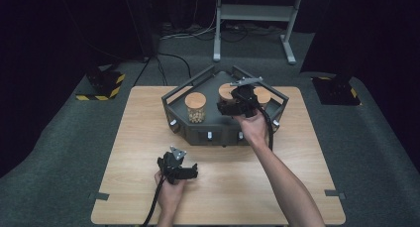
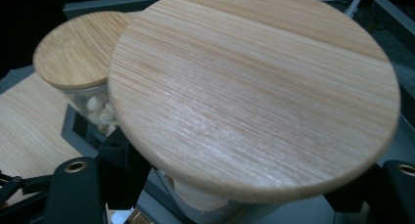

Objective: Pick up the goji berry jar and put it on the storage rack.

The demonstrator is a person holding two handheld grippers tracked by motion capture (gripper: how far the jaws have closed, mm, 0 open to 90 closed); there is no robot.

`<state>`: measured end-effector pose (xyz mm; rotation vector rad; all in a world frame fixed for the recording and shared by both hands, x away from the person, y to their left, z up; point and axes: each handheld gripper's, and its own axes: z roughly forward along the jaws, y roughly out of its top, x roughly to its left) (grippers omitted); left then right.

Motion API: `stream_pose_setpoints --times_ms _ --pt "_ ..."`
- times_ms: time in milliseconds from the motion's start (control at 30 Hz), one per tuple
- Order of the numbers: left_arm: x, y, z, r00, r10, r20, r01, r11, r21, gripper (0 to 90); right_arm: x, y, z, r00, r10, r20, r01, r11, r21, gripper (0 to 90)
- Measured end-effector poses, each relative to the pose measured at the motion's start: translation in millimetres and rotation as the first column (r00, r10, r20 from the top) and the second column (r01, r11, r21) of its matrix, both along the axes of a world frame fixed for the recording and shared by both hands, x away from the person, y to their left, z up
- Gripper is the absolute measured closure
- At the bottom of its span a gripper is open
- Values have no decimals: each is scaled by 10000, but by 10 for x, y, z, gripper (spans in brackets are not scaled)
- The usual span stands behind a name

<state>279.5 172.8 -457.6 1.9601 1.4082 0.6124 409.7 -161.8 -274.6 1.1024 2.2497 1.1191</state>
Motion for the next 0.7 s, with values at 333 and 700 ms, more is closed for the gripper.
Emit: stream_pose_setpoints --times_ms 333,700 --pt "0 0 0 10000 -2 0 2 10000 -1 15 63 138 -99 9994 -352 -63 348 9981 -510 253" --pt "0 0 0 10000 -3 -1 3 10000 -1 15 118 163 -203 9983 -540 -199 528 9970 -569 252"
